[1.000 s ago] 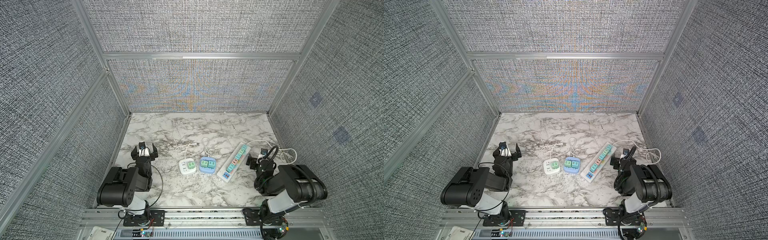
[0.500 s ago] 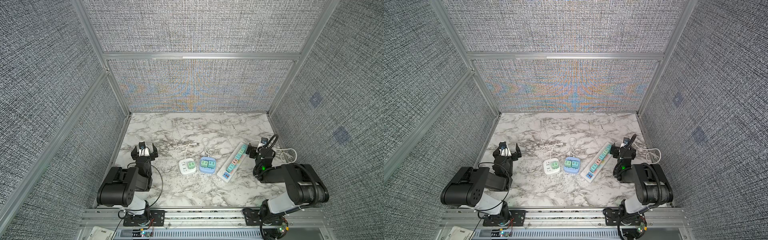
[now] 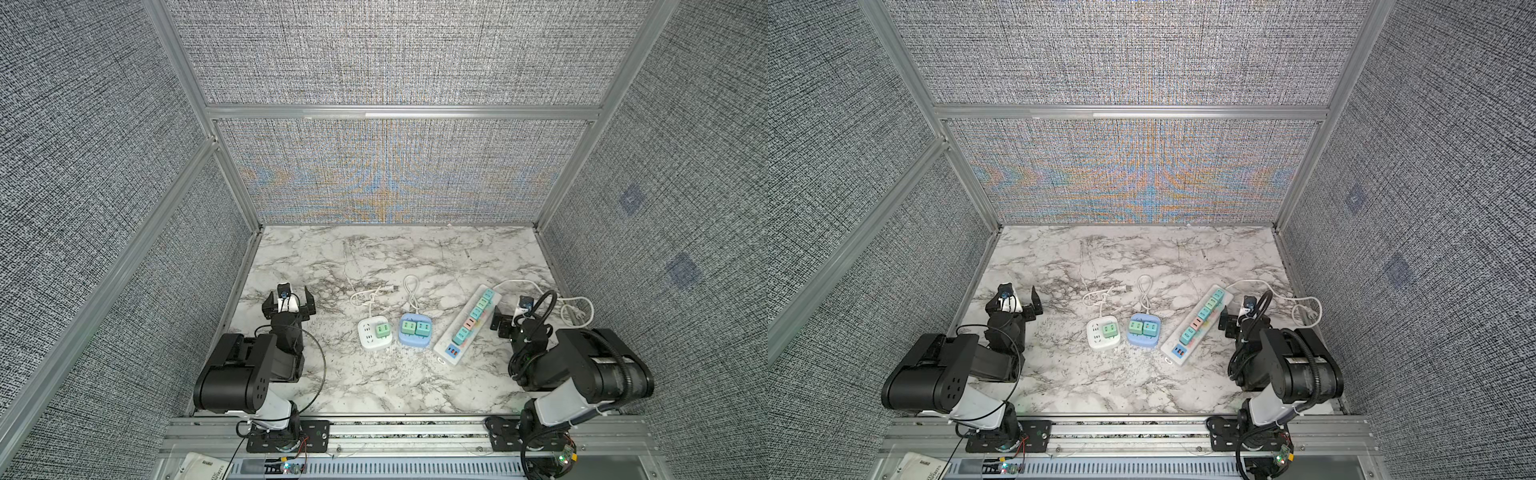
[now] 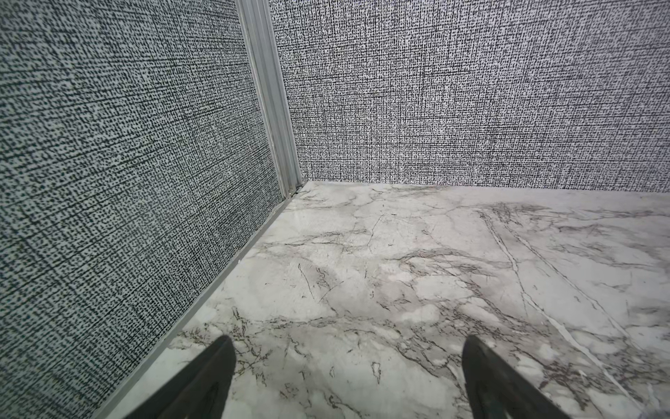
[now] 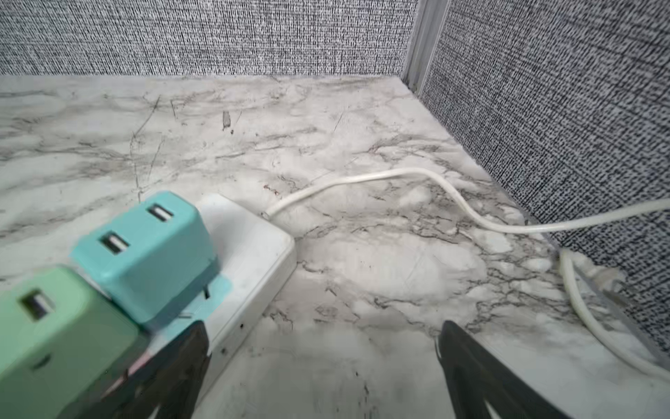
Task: Insert plugs into power strip
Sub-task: Reset both arms
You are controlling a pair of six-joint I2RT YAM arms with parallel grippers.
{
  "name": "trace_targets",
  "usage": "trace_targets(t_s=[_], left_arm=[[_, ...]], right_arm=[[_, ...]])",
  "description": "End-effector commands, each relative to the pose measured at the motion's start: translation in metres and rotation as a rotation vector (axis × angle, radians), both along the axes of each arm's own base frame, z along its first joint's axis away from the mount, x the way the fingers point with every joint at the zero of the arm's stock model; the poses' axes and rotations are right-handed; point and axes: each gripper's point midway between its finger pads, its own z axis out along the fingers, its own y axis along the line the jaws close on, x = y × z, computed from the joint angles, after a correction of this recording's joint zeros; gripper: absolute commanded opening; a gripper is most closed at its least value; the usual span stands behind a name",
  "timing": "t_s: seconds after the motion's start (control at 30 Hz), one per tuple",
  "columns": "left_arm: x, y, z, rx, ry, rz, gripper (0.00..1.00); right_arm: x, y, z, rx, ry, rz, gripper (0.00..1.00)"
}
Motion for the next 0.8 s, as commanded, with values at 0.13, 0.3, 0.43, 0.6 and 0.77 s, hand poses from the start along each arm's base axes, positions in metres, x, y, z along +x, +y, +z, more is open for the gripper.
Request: trace_targets(t_s=[0.13,0.3,0.43,0.6,0.77], left_arm=[[0.001,-0.0007,0.005,-0.01,-0.021,-0.004,0.99],[0.001,-0.0007,0.0041,-0.011,-0.018,-0.004,0.99],[0.0006,-0.0006,0.004,-0.011,-0.018,-0.004,0.99],[0.0007,-0.0007,0.0044,-0.011,-0.019,-0.004,0.99],[0.0011,-0.0008,0.0043,-0.011,-0.018,-0.004,0.99]], right_arm=[[0.0351,-0.0216,0.0267,0.017,-0.022,-0.134,1.0],[0.0337,-0.0212,0.0288,0.01,-0.039,-0.134,1.0],[0.0361,-0.0192,0.0267,0.011,-0.022,-0.127,1.0],[0.0403,-0.0195,0.0227,0.02,0.002,-0.122,0.99],[0.0399,-0.0196,0.023,0.02,-0.001,-0.122,0.99]])
